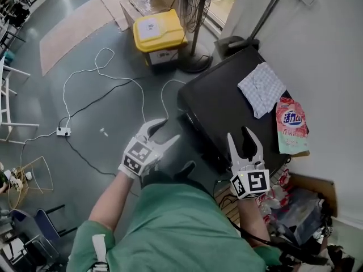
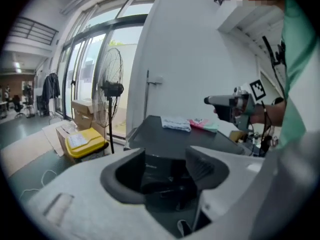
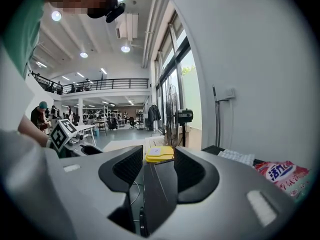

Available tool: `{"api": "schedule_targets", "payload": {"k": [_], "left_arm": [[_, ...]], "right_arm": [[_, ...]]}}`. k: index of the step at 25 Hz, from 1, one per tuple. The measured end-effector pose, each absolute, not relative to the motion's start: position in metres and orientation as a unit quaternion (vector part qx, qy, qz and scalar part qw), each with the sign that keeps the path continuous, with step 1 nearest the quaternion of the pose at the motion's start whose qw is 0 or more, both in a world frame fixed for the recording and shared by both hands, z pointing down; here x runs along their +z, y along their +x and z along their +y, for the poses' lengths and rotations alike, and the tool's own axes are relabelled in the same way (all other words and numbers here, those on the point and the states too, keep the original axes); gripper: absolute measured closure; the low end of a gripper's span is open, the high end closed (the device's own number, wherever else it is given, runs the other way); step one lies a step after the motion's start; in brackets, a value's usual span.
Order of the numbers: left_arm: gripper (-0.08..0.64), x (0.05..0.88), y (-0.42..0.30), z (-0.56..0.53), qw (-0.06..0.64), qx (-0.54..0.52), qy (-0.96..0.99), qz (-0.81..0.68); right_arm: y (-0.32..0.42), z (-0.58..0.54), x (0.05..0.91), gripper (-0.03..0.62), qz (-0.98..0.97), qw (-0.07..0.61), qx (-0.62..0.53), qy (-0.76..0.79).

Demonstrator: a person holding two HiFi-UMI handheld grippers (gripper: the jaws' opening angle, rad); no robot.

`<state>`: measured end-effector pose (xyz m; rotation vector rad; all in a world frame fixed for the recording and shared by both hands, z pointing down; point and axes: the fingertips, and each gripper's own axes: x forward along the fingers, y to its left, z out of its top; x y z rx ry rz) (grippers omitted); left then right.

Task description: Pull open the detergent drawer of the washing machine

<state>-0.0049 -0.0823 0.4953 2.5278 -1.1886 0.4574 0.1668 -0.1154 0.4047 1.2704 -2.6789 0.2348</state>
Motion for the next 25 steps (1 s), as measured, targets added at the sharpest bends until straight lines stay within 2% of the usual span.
{"api": "schedule_targets", "payload": {"k": [16,25], "left_arm": [[0.29,0.616,0.01,-0.12,0.277,0.171,0.93,-0.169],[0.282,0.679,0.023,-0.141,0.355,0.162,0.915,-0.102]], "right_arm": [[0.161,-0.092,0.409,0.402,-0.825,0.144,0.072,0.542],[0.146,-0.058,0.418,0.402,-0.781,0.188,0.08,0.591]]}}
